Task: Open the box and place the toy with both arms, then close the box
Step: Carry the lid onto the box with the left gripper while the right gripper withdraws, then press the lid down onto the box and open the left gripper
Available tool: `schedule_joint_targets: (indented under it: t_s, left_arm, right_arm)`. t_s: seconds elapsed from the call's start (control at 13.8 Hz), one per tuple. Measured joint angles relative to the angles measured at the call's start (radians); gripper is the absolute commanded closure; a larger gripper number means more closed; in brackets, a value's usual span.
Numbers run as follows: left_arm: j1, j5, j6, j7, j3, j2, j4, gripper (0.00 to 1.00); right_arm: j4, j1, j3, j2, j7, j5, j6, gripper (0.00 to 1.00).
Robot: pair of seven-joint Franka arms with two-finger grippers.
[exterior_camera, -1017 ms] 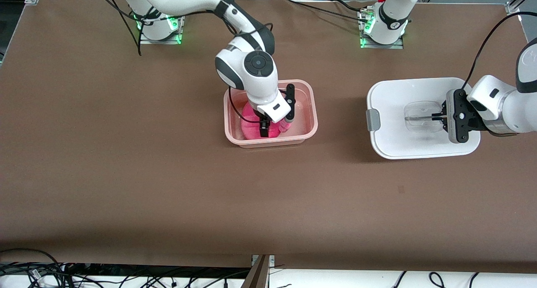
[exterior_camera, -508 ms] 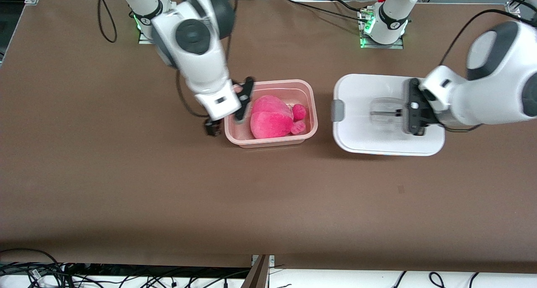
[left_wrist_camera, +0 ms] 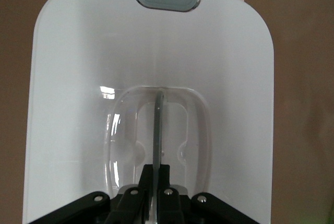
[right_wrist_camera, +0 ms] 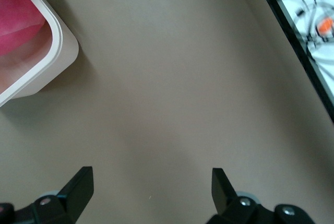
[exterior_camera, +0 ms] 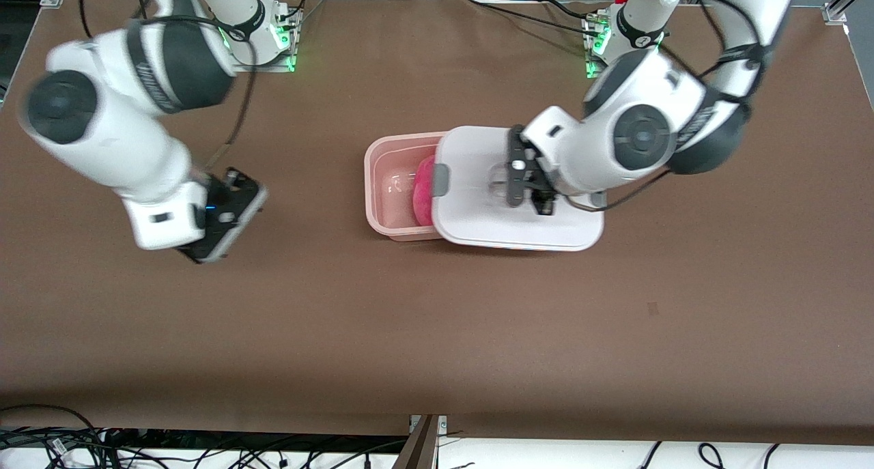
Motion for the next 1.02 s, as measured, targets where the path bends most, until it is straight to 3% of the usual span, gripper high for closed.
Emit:
schedule_joint_targets:
  t_s: [0.15,0.29,0.65,1.02]
  left_arm:
    - [-0.089,0.030,0.056,-0.118,0.004,0.031,0.000,1.00]
    - [-0.179,0.096,0.091,-0.238,0.018,0.056,0.000,1.00]
    - [-0.221,0.116,0.175,-0.291,0.030,0.113,0.000,1.00]
    - [-0.235,0.117,0.181,-0.310,0.031,0.132,0.002,1.00]
  right_arm:
    - [-0.003,-0.003,-0.081,-0.041,0.039,0.077,-0.059,0.00]
    - [-0.023,-0.005,-0.111,-0.078,0.143,0.096,-0.079,0.00]
    - [-0.183,-0.004,-0.116,-0.235,0.452,0.085,-0.084,0.00]
    - [-0.320,0.000,-0.116,-0.354,0.607,0.035,-0.061,0.00]
